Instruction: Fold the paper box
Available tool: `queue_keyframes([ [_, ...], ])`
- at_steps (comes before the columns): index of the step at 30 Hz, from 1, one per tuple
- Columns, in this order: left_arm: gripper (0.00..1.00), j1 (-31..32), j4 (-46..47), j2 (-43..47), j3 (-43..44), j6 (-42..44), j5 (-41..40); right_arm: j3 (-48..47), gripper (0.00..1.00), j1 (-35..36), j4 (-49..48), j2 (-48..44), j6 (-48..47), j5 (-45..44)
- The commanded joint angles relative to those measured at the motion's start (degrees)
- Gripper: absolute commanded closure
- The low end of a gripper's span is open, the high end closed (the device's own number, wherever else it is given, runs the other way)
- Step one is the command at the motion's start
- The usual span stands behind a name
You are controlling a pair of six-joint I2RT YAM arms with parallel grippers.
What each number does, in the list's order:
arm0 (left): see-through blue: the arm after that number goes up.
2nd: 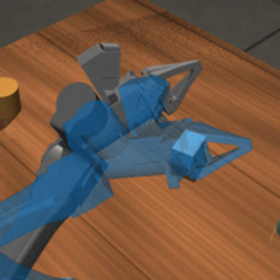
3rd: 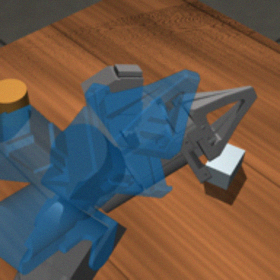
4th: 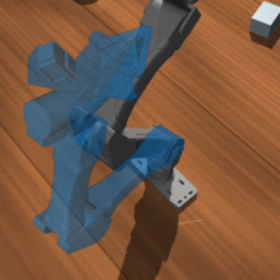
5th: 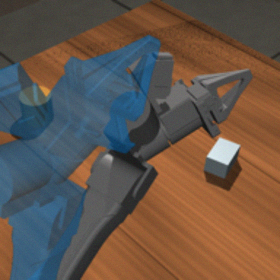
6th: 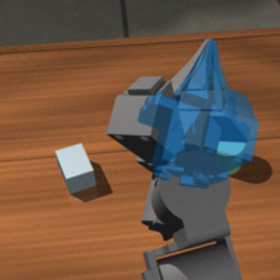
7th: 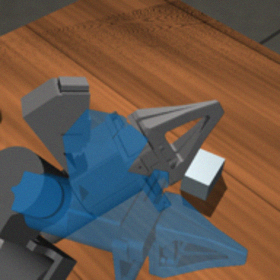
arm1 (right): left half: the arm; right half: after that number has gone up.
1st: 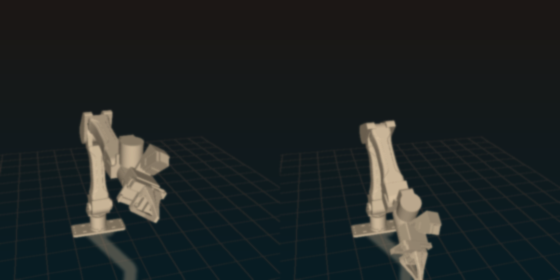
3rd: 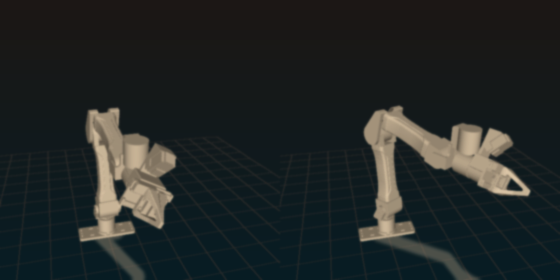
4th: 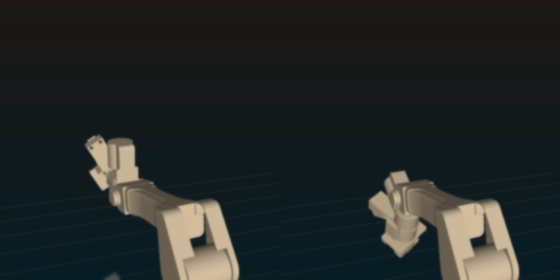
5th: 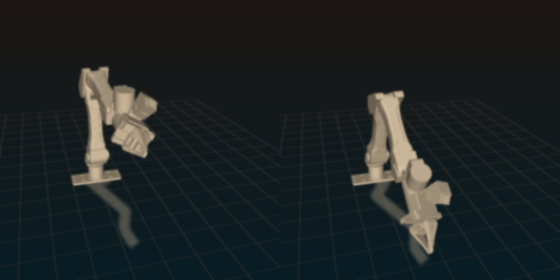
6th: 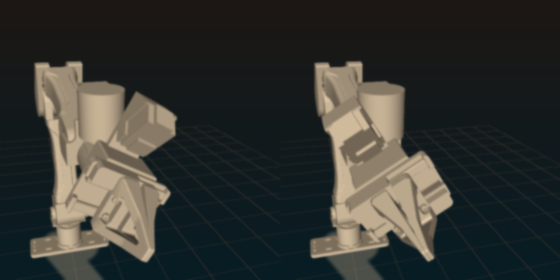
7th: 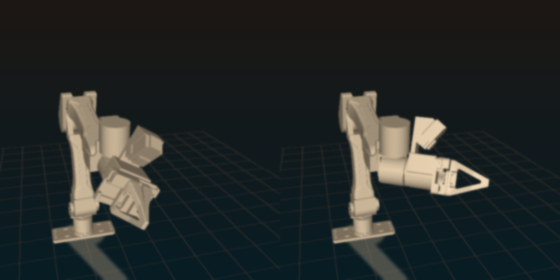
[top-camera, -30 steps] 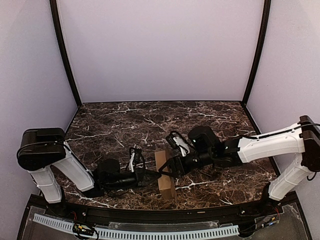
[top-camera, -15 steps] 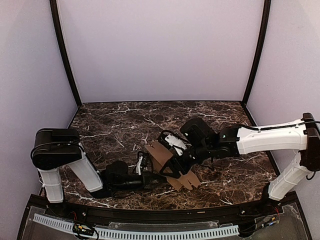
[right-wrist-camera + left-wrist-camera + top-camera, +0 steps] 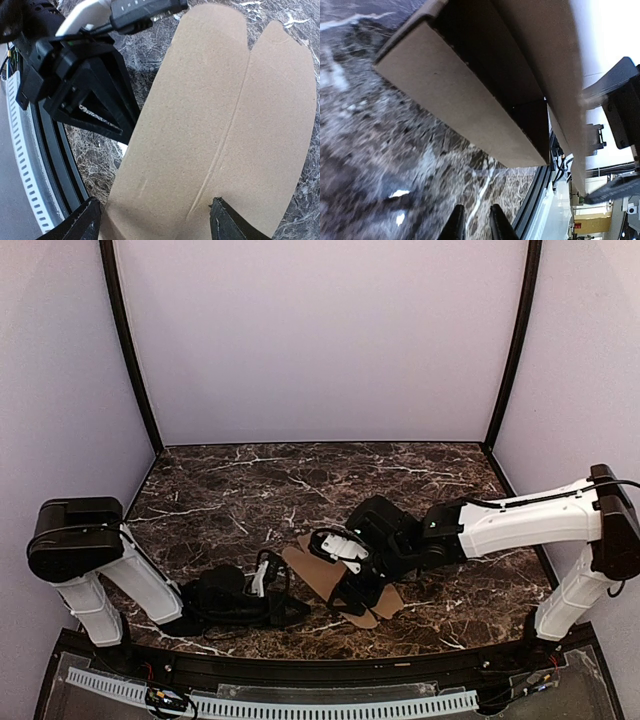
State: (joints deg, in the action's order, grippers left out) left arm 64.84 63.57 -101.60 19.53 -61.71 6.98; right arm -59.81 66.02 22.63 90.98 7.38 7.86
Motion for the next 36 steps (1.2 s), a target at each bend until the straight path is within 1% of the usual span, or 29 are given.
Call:
queue_keyframes([
  [1, 0.82, 0.3, -15.7, 12.1, -3.0, 1.7, -2.6, 0.8, 0.26, 1.6, 1.6, 0.3, -2.4, -3.0],
  [2, 0.81, 0.4, -18.8, 14.1, -3.4, 2.5, -3.7, 0.8, 0.26, 1.8, 1.6, 0.2, -2.9, -3.4],
  [3, 0.8, 0.6, -25.3, 18.8, -3.4, 3.0, -4.4, 0.9, 0.26, 2.1, 1.8, 0.1, -3.4, -3.8],
  [4, 0.79, 0.7, -29.1, 21.1, -3.0, 4.3, -5.7, 1.1, 0.26, 2.4, 2.1, 0.1, -3.9, -4.2],
  [5, 0.77, 1.0, -37.0, 26.1, -2.6, 5.1, -7.2, 1.2, 0.26, 2.6, 2.4, -0.1, -4.4, -4.3],
  [6, 0.77, 1.0, -40.6, 28.6, -1.6, 6.7, -9.4, 1.4, 0.26, 2.8, 2.6, -0.1, -4.9, -4.4],
  [7, 0.75, 1.1, -47.2, 32.9, -1.0, 7.5, -10.3, 1.6, 0.25, 3.1, 2.8, -0.2, -5.5, -4.4],
  [8, 0.74, 1.1, -50.2, 35.0, 0.2, 9.0, -12.0, 1.8, 0.26, 3.2, 3.1, -0.3, -6.0, -4.5],
  [9, 0.73, 1.1, -55.7, 38.6, 0.9, 9.7, -12.8, 2.1, 0.25, 3.5, 3.5, -0.4, -6.6, -4.9],
  [13, 0.71, 1.1, -66.5, 45.3, 4.8, 12.7, -17.3, 4.1, 0.25, 4.9, 5.3, -1.9, -9.5, -7.4],
  [15, 0.71, 1.1, -68.4, 46.3, 7.1, 13.9, -18.3, 5.8, 0.25, 5.8, 6.0, -3.3, -11.1, -8.4],
  [18, 0.71, 1.1, -70.5, 45.2, 10.7, 16.7, -19.2, 8.1, 0.26, 8.0, 7.3, -6.4, -14.1, -11.0],
  [22, 0.7, 1.1, -73.1, 41.6, 17.0, 21.3, -20.0, 11.1, 0.26, 10.8, 7.7, -11.7, -18.9, -12.3],
  [26, 0.67, 1.0, -76.9, 37.3, 23.5, 26.6, -22.0, 11.3, 0.26, 12.5, 8.8, -16.2, -22.2, -15.6],
  [31, 0.59, 0.9, -81.1, 33.3, 31.7, 33.8, -25.3, 10.2, 0.25, 12.8, 8.8, -22.0, -21.6, -19.4],
  [34, 0.53, 0.5, -84.8, 31.5, 35.5, 37.1, -27.1, 10.1, 0.24, 12.8, 8.4, -26.5, -18.7, -22.8],
  [36, 0.49, 0.0, -86.5, 31.2, 36.3, 39.2, -28.3, 10.3, 0.22, 12.7, 8.4, -29.0, -16.0, -25.4],
])
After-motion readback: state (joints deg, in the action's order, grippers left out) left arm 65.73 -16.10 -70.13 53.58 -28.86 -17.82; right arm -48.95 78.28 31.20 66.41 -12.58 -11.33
